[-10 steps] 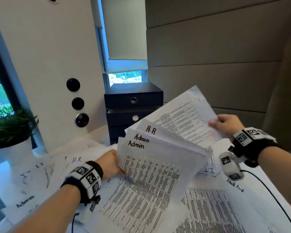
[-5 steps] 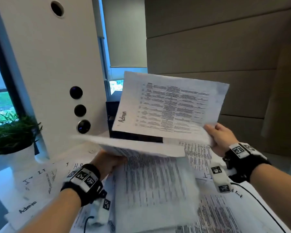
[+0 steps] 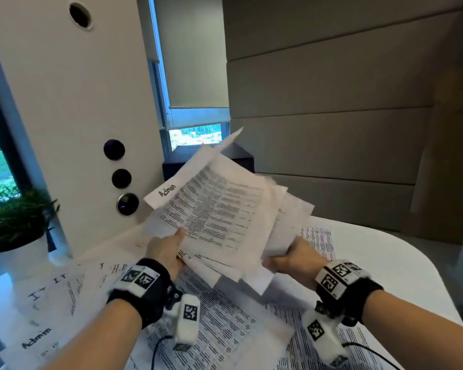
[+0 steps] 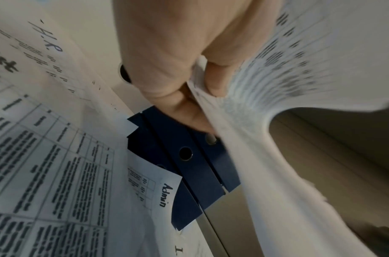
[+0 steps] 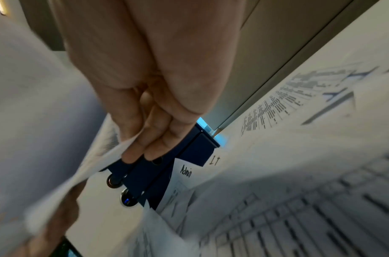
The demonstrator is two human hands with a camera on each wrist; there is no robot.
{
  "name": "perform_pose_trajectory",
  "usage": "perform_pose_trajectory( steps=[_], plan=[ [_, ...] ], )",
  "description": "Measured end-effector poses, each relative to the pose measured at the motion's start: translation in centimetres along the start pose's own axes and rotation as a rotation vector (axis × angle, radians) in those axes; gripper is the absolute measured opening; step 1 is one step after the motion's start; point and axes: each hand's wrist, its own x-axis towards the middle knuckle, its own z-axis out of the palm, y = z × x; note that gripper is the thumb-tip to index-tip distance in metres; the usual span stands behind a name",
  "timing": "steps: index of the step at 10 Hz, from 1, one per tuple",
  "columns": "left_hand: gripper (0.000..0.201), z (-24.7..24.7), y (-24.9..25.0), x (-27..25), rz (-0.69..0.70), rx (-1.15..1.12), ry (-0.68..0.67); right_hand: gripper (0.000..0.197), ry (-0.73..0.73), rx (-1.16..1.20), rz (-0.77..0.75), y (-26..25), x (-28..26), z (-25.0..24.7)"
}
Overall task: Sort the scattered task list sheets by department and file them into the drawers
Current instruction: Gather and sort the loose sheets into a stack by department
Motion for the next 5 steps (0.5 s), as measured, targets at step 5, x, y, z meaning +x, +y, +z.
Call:
perform_pose_trajectory(
  steps=[5],
  plan=[
    [0.040, -1.3, 0.0, 0.1, 0.122, 0.251, 0.237, 0.110, -0.395, -1.239, 0.516, -0.8, -2.9, -5.3]
  ],
)
